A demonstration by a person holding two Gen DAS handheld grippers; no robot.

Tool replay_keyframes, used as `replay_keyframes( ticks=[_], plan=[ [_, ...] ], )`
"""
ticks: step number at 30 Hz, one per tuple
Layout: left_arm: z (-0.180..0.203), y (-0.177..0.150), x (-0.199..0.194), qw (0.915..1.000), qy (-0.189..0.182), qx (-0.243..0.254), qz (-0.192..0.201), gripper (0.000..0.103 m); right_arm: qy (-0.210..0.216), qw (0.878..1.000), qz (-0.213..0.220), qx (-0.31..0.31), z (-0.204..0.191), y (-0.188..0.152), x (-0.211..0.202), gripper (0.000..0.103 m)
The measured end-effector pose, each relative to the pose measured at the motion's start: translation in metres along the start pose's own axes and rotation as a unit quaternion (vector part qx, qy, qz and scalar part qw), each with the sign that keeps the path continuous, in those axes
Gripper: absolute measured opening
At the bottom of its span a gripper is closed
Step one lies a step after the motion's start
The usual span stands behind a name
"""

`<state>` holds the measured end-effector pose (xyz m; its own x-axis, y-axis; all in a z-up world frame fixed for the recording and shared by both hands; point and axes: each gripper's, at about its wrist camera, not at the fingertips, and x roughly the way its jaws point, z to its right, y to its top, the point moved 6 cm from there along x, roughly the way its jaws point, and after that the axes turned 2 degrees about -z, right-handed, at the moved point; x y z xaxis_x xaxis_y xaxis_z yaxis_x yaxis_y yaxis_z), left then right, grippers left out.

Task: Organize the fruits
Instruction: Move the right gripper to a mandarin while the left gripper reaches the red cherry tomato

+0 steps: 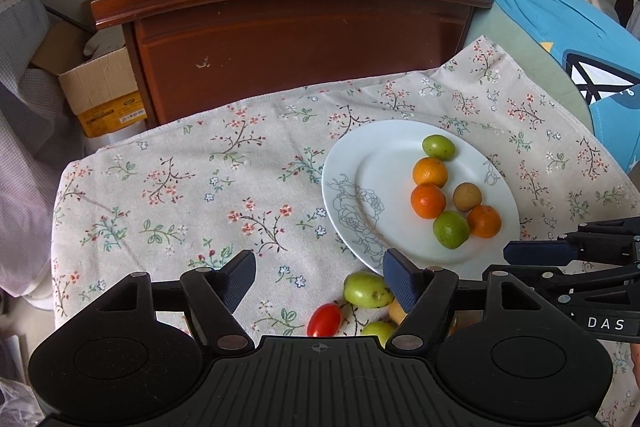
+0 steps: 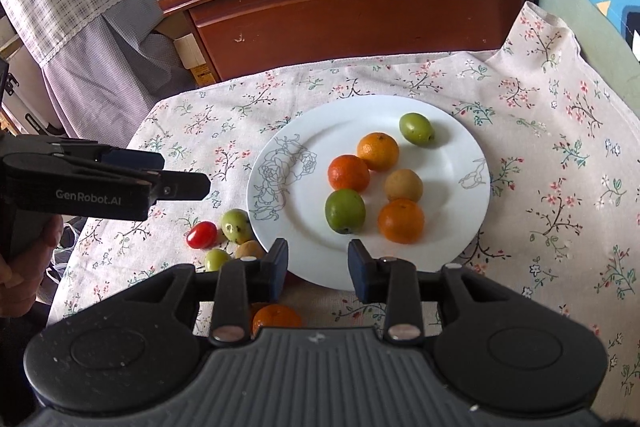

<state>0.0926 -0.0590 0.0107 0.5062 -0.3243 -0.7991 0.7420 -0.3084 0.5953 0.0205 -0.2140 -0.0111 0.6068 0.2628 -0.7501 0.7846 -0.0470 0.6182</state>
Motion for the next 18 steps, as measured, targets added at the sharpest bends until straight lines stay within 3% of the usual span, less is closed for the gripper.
replay_keyframes(
  ticks=[10, 18],
  plan=[
    [-0.011, -0.022, -0.015, 0.9997, 0.003, -0.023, -0.001, 0.071, 0.005, 1.000, 0.002, -0.001, -0.006, -0.008, -0.009, 0.034],
    [-0.006, -0.039, -0.022, 0.9999, 0.003, -0.012, -0.008, 0.071, 0.011, 1.000, 0.000, 0.001, -0.013, -0.021, -0.018, 0.034]
  ],
)
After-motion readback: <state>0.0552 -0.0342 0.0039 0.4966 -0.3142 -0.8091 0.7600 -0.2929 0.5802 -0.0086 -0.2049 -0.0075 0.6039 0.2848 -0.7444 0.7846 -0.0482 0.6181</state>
